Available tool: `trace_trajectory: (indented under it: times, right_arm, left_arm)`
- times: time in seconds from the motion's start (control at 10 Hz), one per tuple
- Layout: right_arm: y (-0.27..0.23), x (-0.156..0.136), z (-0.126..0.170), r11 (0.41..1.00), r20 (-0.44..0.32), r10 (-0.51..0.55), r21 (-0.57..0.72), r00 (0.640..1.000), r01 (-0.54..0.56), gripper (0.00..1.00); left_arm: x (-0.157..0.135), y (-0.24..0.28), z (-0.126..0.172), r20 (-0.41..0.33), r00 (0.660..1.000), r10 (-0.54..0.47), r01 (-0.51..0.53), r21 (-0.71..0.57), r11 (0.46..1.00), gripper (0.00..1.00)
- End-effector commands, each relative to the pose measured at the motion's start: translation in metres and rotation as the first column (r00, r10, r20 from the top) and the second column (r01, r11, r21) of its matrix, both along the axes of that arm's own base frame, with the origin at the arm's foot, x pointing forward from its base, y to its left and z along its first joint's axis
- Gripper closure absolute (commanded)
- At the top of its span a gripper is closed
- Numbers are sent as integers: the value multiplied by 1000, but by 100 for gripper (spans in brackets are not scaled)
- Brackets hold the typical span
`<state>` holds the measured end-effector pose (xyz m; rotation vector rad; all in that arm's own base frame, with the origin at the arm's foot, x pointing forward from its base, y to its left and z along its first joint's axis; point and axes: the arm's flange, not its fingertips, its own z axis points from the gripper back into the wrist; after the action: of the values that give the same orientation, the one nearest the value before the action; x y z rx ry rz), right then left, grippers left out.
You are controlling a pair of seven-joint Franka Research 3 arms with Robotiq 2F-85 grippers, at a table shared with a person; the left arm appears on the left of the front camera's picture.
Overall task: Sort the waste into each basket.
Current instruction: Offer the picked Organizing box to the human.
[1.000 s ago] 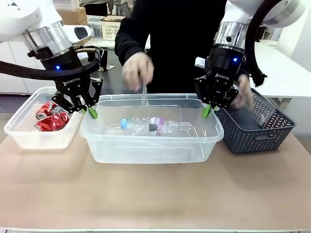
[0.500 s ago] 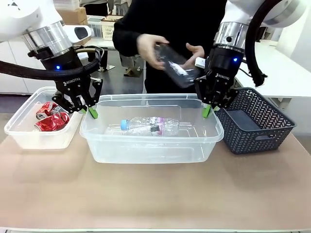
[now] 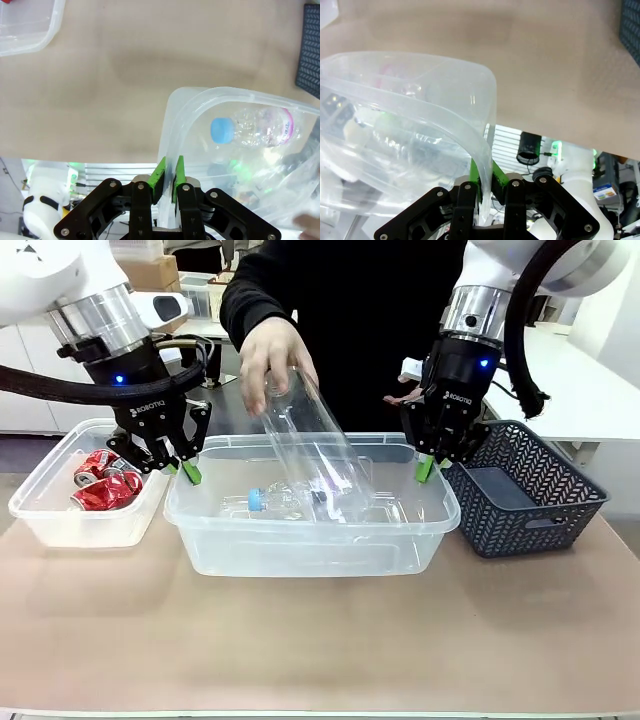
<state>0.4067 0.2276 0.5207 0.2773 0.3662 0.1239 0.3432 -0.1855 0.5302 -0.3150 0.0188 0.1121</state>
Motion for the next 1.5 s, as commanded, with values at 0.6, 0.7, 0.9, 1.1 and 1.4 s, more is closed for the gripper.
trace_trajectory:
  times: [0.6,0.7,0.9,1.1,1.4]
  right_arm:
    - [-2,0,3,1000,-3,8,11,1000,-8,100]
    - [-2,0,3,1000,-3,8,11,1000,-8,100]
    - [-2,0,3,1000,-3,8,11,1000,-8,100]
    - [-2,0,3,1000,-3,8,11,1000,-8,100]
    - [-2,0,3,1000,-3,8,11,1000,-8,100]
  left_arm:
    - [1,6,2,3,999,47,-47,-13,999,99]
    - [1,6,2,3,999,47,-47,-13,999,99]
    - [1,6,2,3,999,47,-47,-13,999,99]
    - [1,6,2,3,999,47,-47,-13,999,99]
    - [1,6,2,3,999,47,-47,-13,999,99]
